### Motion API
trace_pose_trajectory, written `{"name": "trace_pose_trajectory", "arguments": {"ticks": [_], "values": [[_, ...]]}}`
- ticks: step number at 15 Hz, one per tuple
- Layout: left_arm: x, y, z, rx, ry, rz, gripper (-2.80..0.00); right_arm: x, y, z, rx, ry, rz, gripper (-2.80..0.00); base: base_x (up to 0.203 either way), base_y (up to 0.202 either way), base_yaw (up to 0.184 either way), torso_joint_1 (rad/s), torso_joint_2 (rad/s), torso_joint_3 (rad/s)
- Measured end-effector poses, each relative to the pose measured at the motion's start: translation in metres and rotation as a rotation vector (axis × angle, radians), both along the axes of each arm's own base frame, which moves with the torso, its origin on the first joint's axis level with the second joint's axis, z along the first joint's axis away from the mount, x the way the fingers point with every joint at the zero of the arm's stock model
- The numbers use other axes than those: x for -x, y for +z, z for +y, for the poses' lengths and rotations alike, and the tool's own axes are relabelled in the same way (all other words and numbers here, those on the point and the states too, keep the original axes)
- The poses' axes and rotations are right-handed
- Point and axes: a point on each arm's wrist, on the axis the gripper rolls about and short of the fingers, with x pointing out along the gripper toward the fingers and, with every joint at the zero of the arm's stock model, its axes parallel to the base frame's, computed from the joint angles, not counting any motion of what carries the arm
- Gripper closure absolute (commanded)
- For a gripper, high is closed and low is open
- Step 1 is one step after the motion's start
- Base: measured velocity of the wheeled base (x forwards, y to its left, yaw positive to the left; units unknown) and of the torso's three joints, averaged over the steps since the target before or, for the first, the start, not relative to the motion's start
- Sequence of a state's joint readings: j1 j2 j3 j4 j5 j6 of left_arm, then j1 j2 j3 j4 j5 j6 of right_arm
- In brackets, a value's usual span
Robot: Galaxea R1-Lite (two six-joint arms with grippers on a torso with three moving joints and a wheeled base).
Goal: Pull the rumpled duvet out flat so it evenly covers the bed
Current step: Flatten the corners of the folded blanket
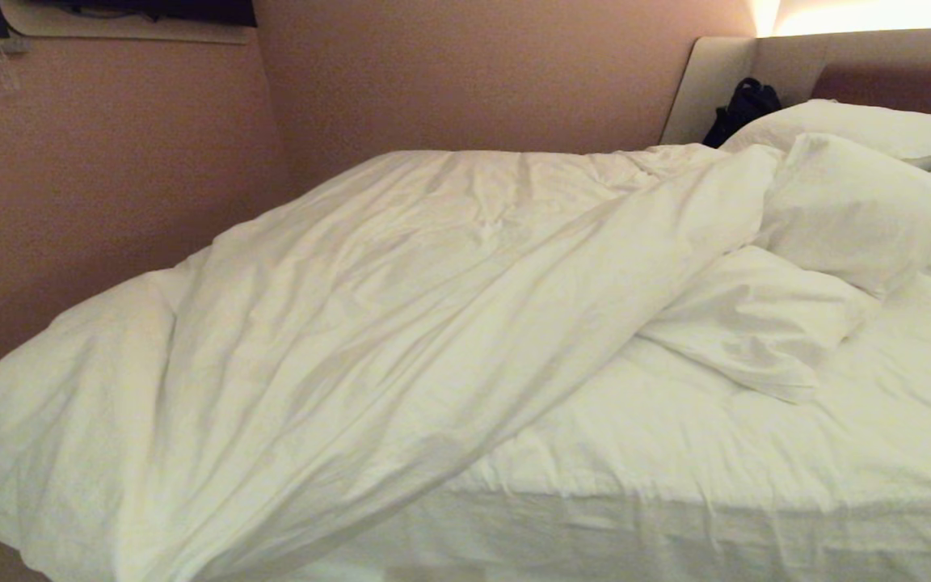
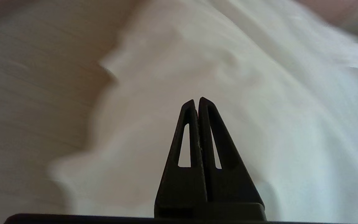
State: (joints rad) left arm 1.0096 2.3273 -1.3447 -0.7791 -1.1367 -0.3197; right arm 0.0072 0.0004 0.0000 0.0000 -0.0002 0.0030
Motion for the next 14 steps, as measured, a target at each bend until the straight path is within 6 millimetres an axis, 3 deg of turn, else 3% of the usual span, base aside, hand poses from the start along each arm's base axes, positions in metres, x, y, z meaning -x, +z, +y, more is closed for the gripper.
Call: {"name": "trace_pose_trajectory", "arguments": {"ticks": [4, 14], "values": [[0.0, -0.009, 0.001, 0.175, -0.177, 0.005, 0.0, 0.0, 0.0, 0.0, 0.0, 0.0, 0.0, 0.0, 0.0, 0.0, 0.0, 0.0, 0.0, 0.0], [-0.005, -0.021, -0.016, 0.228, -0.391, 0.002, 0.0, 0.0, 0.0, 0.0, 0.0, 0.0, 0.0, 0.0, 0.0, 0.0, 0.0, 0.0, 0.0, 0.0]]}}
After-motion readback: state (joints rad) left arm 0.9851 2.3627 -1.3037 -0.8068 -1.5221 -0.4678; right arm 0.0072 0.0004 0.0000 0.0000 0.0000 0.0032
